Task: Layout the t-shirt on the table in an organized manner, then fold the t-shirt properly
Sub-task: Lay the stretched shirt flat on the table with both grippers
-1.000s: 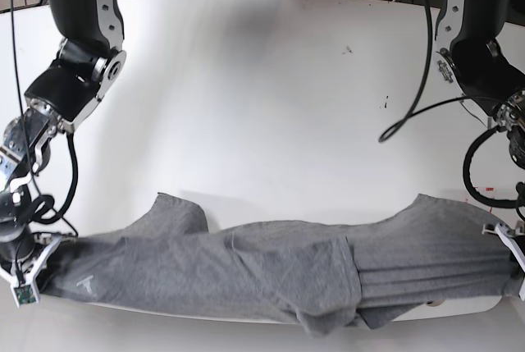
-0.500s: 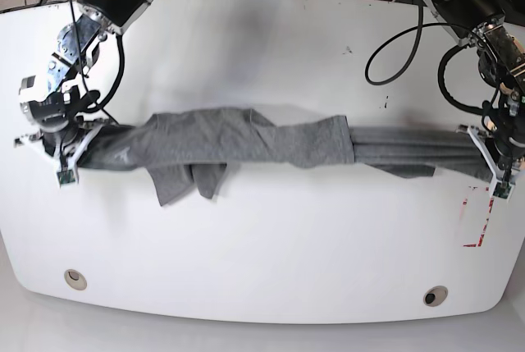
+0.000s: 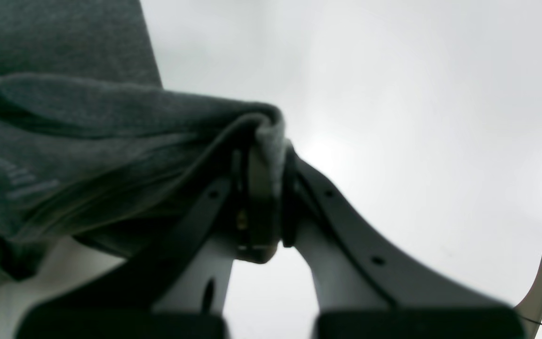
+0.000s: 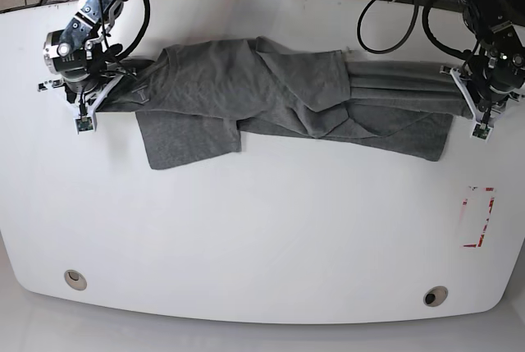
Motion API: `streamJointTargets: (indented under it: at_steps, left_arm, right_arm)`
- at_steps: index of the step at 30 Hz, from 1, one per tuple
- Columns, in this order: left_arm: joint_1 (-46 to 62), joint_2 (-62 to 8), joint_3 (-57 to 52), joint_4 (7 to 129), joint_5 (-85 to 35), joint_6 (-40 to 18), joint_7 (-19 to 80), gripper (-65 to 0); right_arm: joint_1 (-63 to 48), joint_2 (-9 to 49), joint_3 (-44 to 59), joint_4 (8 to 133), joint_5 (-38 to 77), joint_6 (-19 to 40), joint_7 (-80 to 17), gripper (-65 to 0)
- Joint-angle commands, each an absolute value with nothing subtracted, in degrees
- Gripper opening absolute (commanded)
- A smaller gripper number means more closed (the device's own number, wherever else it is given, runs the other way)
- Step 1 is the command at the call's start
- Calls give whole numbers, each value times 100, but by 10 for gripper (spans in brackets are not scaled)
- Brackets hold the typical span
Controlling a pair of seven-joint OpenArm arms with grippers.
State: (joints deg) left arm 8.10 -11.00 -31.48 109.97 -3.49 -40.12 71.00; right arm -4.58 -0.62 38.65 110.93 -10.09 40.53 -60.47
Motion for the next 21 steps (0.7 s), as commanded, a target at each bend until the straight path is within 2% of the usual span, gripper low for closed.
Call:
streamJointTargets:
  at_steps: [1, 13, 16, 18, 21]
  left_arm:
    - [919, -1209, -3178, 11108, -259, -4000, 7046, -650]
    - [1437, -1226, -3178, 11108, -242, -4000, 7046, -639]
    - [1490, -1226, -3178, 11108, -224, -4000, 7055, -557]
    - [1525, -1226, -3178, 11108, -224, -4000, 7055, -464]
    - [1578, -1226, -3178, 11108, -224, -4000, 7055, -292]
  right_arm:
    - [-409, 4, 3881, 11213, -1042, 4000, -5974, -648]
    - [-409, 4, 3873, 11213, -1051, 4000, -5974, -648]
    - [-409, -4, 3873, 11213, -1051, 4000, -5974, -648]
    - [-409, -4, 3873, 11213, -1051, 4000, -5974, -648]
    - [-400, -4, 3873, 11213, -1051, 4000, -5974, -648]
